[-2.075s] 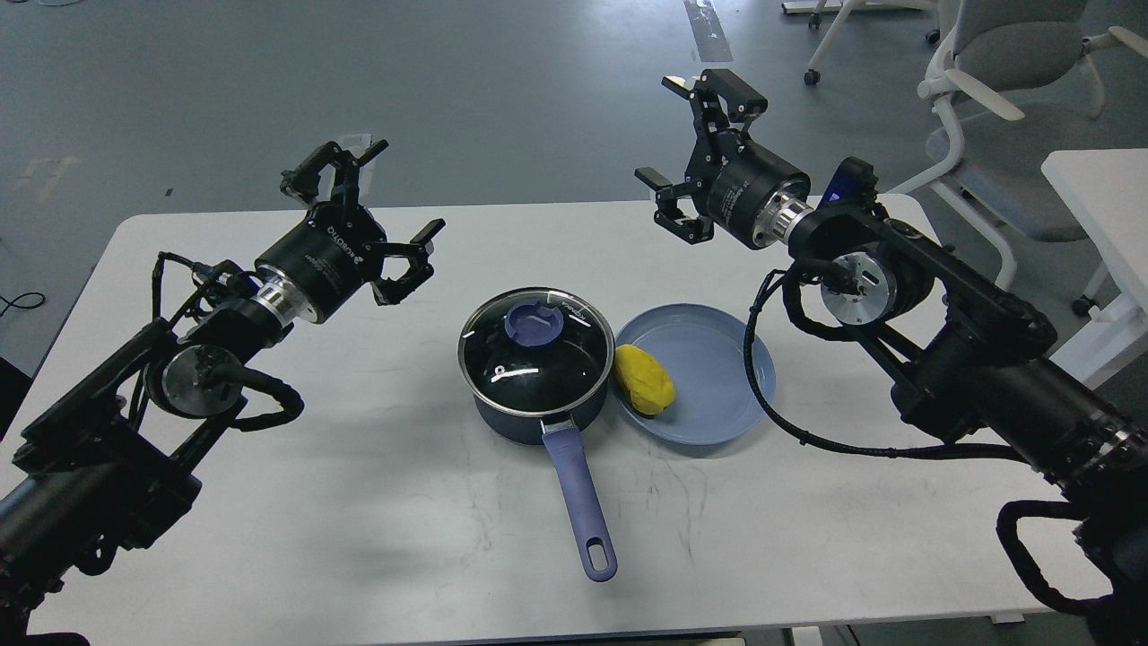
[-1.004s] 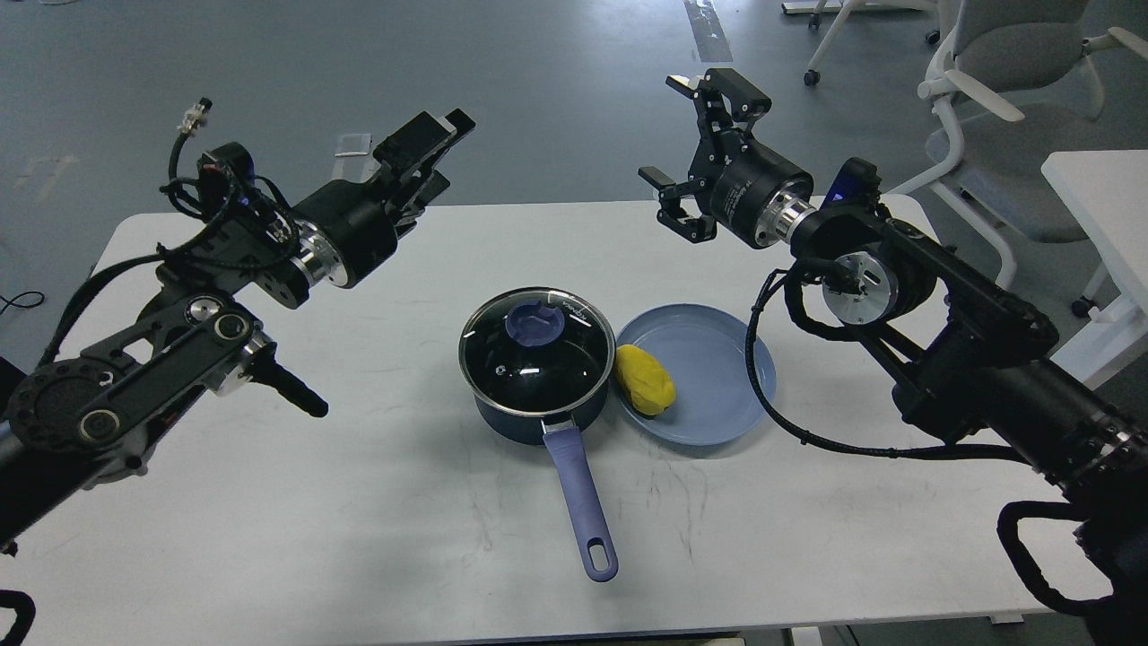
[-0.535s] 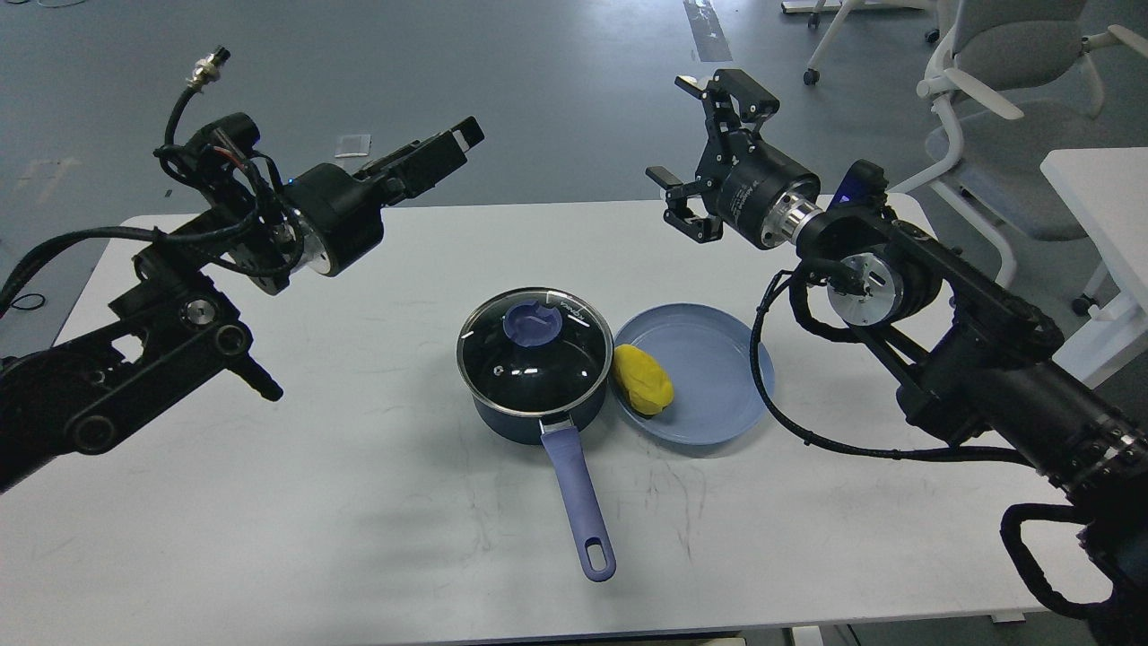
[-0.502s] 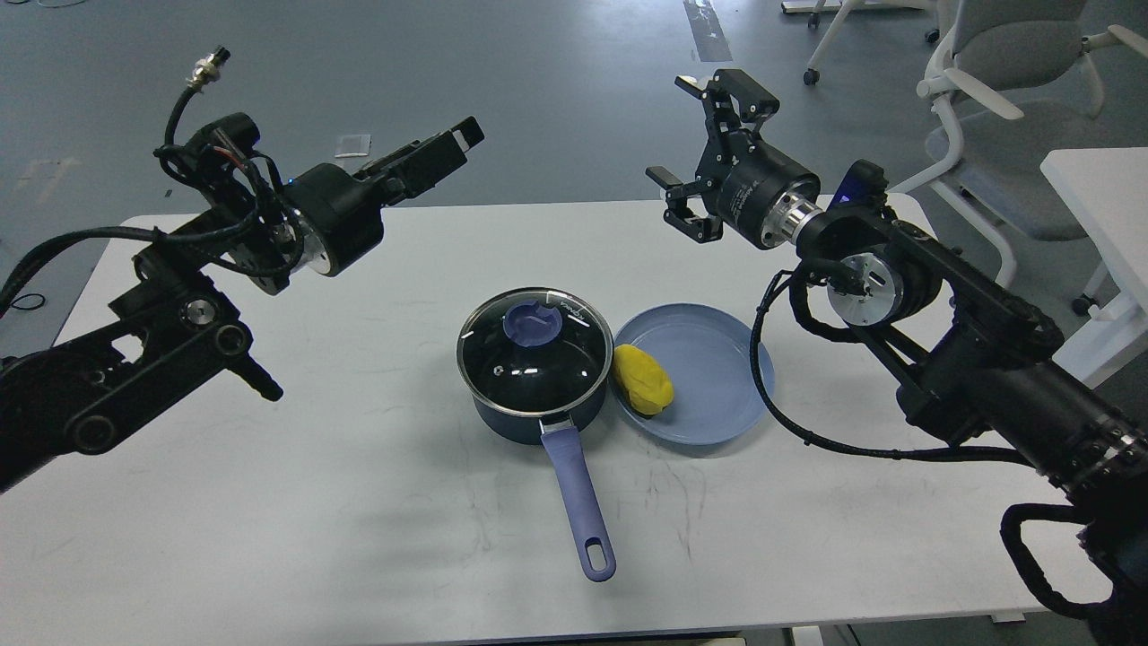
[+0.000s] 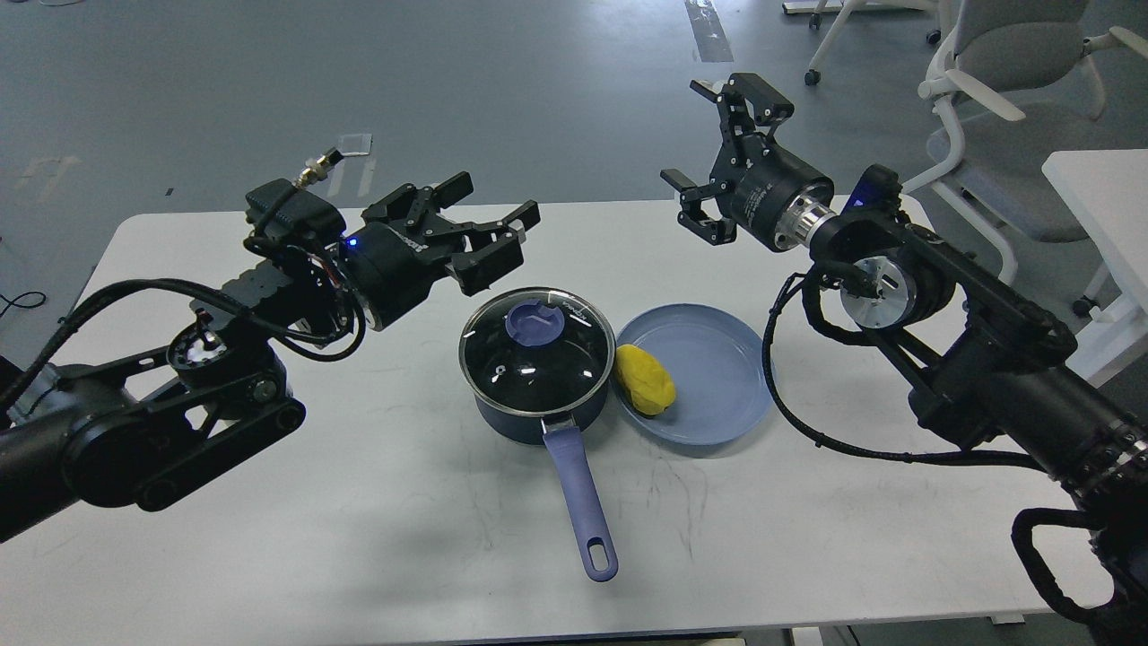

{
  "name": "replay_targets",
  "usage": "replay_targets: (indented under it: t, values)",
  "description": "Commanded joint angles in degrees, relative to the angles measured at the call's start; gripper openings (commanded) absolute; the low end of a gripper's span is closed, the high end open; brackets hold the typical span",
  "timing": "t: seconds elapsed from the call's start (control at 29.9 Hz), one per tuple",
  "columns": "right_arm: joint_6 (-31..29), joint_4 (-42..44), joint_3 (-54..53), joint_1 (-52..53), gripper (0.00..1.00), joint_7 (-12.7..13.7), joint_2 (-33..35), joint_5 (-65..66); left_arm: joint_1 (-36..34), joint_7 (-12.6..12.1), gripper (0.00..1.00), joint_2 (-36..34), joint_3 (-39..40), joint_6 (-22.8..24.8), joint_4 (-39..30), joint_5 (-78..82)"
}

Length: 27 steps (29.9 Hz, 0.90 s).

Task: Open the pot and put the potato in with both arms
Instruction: 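Lower the left gripper onto the glass lid knob and grasp it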

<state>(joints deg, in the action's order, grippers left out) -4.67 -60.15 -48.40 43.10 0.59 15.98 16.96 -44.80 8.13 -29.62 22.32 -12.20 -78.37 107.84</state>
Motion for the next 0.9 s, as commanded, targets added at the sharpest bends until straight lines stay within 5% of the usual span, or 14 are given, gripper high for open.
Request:
replay_targets:
  t: [0.0,0.87]
  values:
    - [-0.3,0.1,-3.3,-3.0,1.0,0.1,0.2,-0.5,0.3,0.0,0.98,1.8,-1.2,0.0,0.2,7.0]
    - [0.2,-0.1,-7.1,-6.7,1.0,0.1,6.8,-0.7,6.2,1.7,0.97,8.3,-2.3,-3.2,9.5,14.9]
